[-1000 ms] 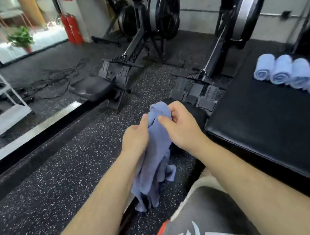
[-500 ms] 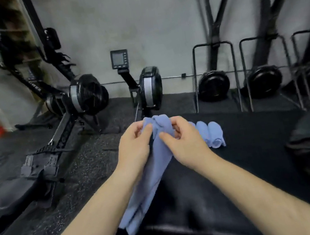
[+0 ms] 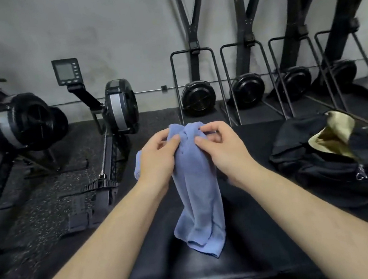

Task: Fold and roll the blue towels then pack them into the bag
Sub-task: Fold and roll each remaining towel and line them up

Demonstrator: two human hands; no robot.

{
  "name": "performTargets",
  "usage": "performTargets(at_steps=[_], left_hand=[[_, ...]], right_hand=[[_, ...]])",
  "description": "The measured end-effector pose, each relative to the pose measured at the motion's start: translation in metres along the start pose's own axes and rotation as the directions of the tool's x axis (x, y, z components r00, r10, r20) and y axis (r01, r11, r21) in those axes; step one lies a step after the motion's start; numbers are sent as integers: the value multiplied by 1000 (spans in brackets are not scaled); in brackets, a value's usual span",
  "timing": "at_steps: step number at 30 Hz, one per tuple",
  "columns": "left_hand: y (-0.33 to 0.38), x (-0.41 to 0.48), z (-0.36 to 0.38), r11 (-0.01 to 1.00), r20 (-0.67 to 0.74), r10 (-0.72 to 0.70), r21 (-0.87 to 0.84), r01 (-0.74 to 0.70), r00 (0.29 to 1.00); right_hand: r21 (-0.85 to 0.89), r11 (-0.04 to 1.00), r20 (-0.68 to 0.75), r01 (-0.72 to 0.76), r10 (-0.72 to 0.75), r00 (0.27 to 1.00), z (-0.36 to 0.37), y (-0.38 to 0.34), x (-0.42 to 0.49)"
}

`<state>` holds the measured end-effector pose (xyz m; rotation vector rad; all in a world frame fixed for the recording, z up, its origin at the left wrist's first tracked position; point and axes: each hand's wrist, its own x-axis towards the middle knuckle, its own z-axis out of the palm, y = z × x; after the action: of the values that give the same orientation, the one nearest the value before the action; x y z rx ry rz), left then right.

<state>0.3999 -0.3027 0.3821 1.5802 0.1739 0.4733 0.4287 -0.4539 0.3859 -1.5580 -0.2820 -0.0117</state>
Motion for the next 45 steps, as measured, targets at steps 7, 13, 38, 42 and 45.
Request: performTargets(at_steps=[7, 13, 38, 42, 45], left_hand=[[-8, 15, -21, 994, -180, -97, -71, 85, 979], [-1, 26, -45, 983, -192, -146, -138, 120, 971], [47, 66, -79, 919, -272, -394, -127, 373, 878], [48, 64, -81, 943, -273, -324, -164, 288, 906], [49, 61, -83, 980, -296, -193, -102, 170, 935]], right_hand=[[-5, 999, -214, -53, 51, 976, -34, 5, 19], [154, 966, -127, -207, 227, 966, -52, -2, 35], [-55, 998, -213, 0, -12, 977, -63, -42, 52], [-63, 998, -261, 28, -43, 964, -64, -37, 52], [-66, 996, -297, 60, -77, 952, -67, -40, 52]])
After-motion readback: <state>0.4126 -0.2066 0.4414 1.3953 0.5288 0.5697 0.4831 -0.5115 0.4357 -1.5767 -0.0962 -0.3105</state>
